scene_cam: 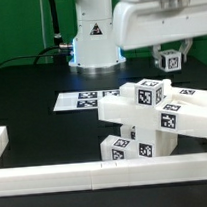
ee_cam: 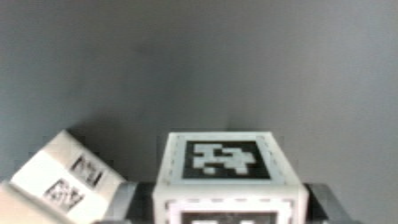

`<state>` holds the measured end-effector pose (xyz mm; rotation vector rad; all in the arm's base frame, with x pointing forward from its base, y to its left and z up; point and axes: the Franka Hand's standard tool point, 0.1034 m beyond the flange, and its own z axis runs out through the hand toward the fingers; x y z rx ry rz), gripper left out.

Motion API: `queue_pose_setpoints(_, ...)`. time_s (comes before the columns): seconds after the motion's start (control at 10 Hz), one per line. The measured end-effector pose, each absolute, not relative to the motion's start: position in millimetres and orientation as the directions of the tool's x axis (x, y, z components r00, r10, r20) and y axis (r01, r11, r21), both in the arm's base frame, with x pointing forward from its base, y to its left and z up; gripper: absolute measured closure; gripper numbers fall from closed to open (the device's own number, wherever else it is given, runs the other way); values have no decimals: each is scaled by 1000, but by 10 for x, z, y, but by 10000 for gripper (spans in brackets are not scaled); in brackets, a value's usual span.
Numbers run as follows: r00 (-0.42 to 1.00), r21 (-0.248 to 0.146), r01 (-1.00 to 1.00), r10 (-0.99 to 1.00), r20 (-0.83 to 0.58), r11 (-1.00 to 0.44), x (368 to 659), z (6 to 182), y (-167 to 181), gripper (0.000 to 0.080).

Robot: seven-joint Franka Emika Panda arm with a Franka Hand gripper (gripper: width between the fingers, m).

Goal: Assemble chair

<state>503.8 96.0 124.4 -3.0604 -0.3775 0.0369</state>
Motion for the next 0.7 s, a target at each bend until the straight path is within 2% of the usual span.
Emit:
queue_pose_setpoints(0.4,968,-57,247,248,-19,-967,5119,1195,936,532)
queue_pose_setpoints(0.5,952,-63,304,305,5,-950,5304,1298,794,532)
queue_pose_setpoints(0.7,954,-42,301,299,34,-953,5697,1435,658,532)
